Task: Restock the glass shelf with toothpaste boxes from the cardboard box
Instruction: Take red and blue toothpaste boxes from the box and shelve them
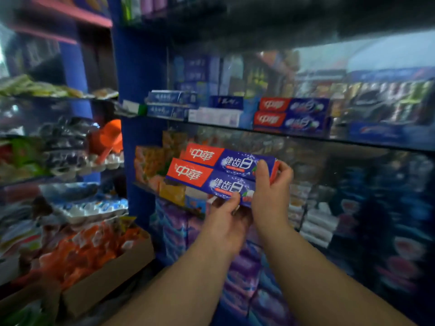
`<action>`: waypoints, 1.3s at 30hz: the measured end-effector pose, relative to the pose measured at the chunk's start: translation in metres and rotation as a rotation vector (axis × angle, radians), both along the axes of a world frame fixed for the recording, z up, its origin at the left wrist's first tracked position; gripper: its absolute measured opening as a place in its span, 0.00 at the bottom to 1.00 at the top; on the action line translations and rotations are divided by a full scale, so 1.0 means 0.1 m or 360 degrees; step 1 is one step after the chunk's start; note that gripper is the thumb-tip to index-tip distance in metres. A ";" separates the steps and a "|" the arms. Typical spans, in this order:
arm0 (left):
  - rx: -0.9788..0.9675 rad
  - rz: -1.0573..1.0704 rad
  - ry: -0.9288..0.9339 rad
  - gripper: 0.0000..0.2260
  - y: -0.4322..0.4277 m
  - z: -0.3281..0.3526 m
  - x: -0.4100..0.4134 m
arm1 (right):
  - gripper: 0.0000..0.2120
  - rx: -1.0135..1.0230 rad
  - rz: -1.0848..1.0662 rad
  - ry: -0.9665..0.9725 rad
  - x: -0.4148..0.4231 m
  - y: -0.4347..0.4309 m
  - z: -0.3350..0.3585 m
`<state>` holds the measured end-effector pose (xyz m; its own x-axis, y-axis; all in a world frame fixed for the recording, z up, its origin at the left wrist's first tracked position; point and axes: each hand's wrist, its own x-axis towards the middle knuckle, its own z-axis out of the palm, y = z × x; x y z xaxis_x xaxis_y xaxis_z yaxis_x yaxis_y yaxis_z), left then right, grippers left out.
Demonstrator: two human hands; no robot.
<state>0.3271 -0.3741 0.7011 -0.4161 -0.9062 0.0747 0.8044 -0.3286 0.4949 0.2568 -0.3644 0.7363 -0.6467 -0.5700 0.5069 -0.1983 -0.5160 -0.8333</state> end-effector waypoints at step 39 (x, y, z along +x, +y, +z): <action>-0.0773 0.0121 -0.1015 0.09 -2.35 1.97 -1.06 | 0.19 0.0365 -0.0486 0.0203 -1.99 -0.95 1.71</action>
